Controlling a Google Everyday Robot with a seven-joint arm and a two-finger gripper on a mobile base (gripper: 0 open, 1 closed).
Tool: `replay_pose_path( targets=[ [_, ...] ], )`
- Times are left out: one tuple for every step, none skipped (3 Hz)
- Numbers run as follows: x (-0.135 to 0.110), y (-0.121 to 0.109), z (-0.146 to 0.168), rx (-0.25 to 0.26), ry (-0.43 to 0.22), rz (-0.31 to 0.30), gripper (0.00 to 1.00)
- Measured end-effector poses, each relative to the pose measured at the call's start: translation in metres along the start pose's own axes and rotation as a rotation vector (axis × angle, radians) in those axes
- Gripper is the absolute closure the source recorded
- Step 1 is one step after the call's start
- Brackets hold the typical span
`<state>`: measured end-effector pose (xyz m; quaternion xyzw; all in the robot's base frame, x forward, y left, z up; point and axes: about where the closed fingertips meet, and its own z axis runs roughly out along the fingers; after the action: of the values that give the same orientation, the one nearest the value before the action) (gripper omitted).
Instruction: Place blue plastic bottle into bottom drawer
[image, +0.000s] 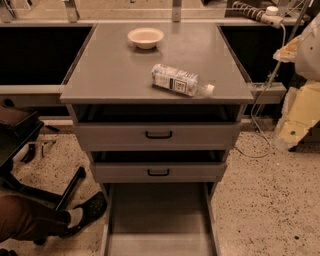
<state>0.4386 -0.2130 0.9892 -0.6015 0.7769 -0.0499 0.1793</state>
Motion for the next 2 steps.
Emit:
replay_pose_path(
  targets=[
    [0.0, 0.0, 0.0, 0.0, 0.0, 0.0, 0.0],
    [-0.021, -0.023, 0.016, 0.025, -0.005, -0.007, 0.0]
  ],
)
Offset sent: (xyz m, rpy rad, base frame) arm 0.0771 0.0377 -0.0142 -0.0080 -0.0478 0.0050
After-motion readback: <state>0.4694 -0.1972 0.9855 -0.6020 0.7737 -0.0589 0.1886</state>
